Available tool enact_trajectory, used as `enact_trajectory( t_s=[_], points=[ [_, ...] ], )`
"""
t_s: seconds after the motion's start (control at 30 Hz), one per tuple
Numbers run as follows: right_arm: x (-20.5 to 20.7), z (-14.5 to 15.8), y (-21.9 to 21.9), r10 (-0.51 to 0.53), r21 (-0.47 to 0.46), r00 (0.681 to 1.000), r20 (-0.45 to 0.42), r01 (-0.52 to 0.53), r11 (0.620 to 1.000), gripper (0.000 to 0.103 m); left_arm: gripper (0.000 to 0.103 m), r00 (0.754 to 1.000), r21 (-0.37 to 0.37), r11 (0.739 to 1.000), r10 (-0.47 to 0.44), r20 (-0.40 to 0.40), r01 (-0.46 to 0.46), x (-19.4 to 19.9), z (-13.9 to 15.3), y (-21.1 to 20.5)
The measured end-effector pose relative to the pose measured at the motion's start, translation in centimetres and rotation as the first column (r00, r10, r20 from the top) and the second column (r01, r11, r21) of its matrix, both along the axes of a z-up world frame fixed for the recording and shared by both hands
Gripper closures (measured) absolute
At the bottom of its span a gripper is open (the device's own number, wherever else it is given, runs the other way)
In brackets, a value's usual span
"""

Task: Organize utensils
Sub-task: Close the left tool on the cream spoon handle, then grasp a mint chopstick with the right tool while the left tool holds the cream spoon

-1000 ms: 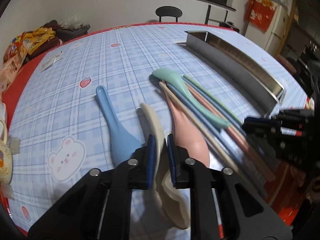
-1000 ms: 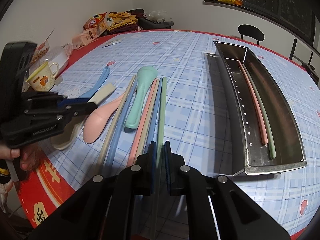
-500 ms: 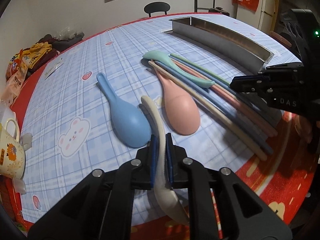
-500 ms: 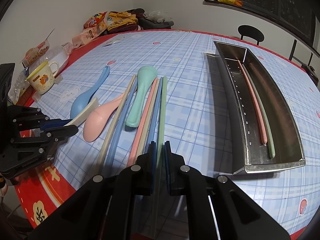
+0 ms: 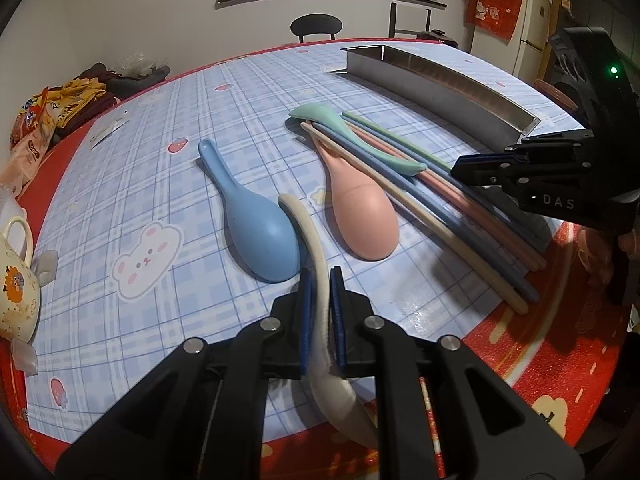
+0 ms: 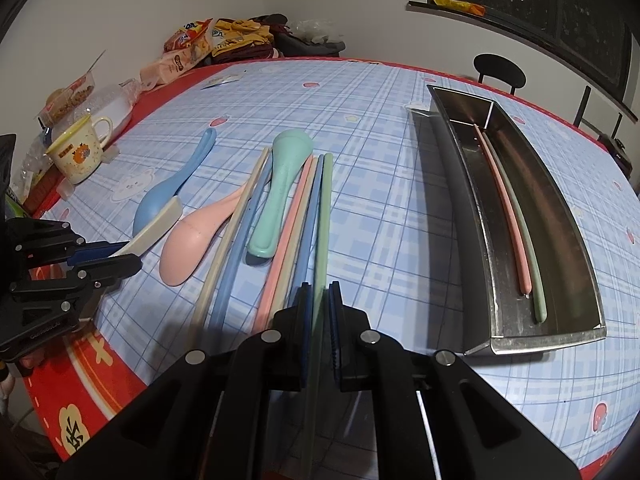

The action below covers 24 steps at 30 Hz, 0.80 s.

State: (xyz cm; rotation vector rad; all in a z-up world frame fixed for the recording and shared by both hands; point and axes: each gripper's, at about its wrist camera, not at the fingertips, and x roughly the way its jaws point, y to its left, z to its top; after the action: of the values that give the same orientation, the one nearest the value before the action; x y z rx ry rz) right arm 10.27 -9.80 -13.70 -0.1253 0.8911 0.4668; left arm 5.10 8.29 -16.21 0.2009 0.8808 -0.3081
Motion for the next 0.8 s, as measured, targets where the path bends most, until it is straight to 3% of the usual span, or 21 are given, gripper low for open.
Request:
enact_trajectory(
  t_s=[0.3, 0.5, 0.8],
  points=[
    [0.3, -0.1, 0.2, 0.003, -0.009, 1.0, 0.003, -0.003, 1.0, 0.093, 0.091, 1.0, 0.048, 0.999, 0.002, 0.018, -0.003, -0.2, 0.0, -0.5],
    [0.2, -0.1, 0.0, 0.006, 0.002, 1.0, 0.002, -0.006, 1.0, 0.094, 0.09, 0.999, 0.123, 0.992, 0.001, 0.05, -0.008, -0.5, -0.1, -1.5],
    [0.0, 0.5, -1.9, -0.029, 0.106, 1.0, 0.01, 0.028, 0.994, 0.097, 0.09, 0.998, 0.06, 0.998, 0.008, 0.06, -0.011, -0.8, 0.4, -0.9]
  ],
)
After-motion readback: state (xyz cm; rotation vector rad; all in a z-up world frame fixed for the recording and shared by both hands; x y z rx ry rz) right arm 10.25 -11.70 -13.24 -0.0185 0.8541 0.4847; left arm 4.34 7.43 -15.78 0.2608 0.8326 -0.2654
